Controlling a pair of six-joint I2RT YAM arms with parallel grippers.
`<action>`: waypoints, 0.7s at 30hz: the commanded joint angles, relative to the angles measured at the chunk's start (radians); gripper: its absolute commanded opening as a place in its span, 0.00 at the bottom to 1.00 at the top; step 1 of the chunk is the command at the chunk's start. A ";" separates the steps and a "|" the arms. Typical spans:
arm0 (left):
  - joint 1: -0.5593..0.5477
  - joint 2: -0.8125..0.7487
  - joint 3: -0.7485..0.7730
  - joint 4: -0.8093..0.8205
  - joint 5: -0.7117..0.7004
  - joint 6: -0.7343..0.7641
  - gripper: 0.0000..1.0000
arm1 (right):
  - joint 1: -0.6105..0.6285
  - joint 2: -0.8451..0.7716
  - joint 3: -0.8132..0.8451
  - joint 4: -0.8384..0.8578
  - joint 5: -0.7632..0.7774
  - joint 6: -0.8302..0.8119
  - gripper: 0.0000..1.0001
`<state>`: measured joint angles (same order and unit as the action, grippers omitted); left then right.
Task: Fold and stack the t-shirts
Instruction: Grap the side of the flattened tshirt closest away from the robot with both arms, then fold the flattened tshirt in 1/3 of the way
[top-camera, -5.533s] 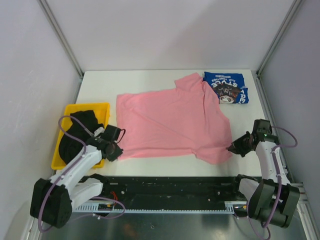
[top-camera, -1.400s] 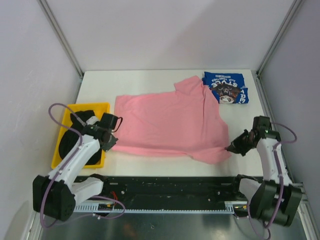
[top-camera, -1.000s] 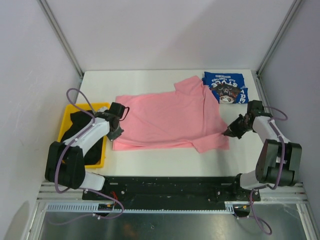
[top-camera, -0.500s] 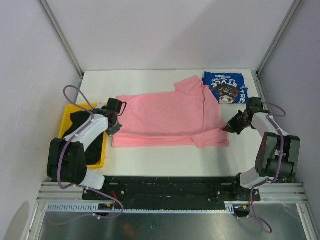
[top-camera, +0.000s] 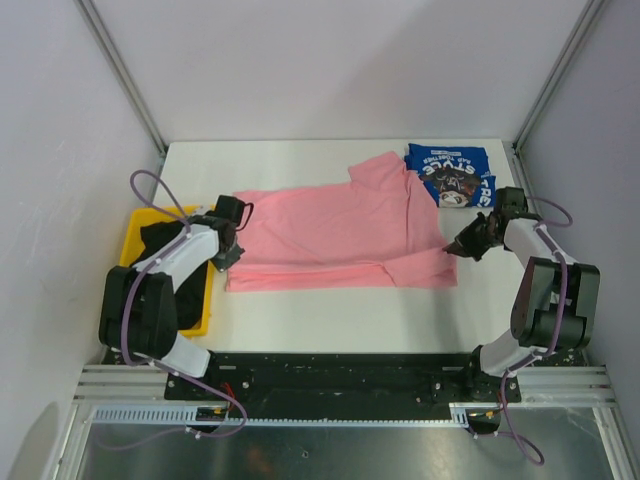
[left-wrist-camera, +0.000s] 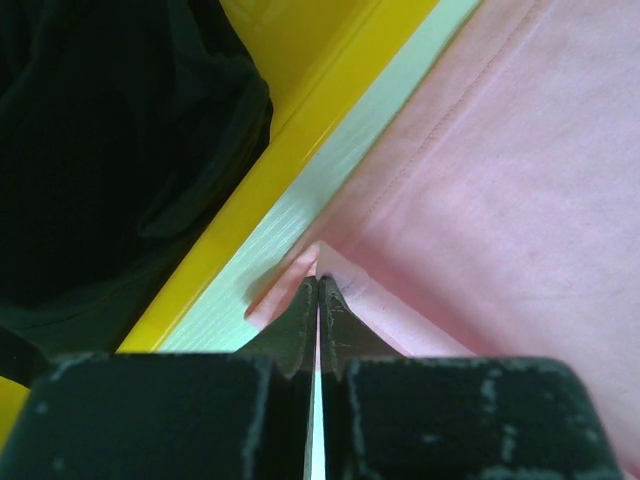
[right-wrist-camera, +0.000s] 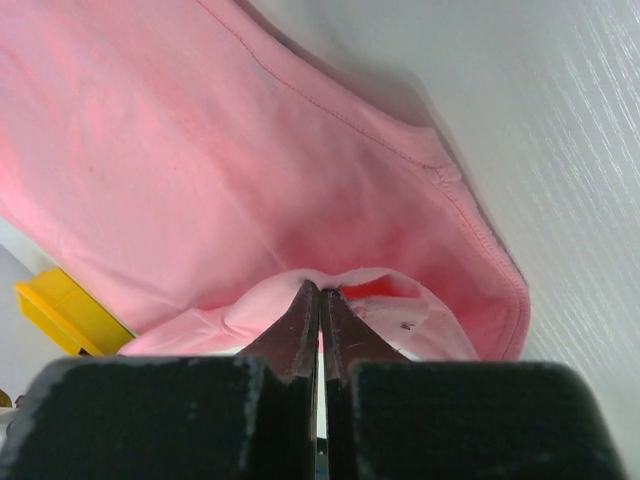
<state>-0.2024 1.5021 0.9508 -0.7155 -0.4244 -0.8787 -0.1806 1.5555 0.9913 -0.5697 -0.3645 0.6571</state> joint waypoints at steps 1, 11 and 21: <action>0.011 0.019 0.061 0.026 -0.035 0.020 0.00 | -0.008 0.024 0.049 0.021 -0.010 -0.014 0.00; 0.011 0.076 0.117 0.032 -0.024 0.035 0.00 | -0.014 0.042 0.067 0.028 -0.007 -0.007 0.00; 0.014 0.125 0.130 0.068 -0.001 0.063 0.00 | -0.013 0.067 0.076 0.047 -0.005 -0.008 0.00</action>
<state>-0.1993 1.6093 1.0370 -0.6865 -0.4164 -0.8520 -0.1883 1.6062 1.0218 -0.5556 -0.3683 0.6548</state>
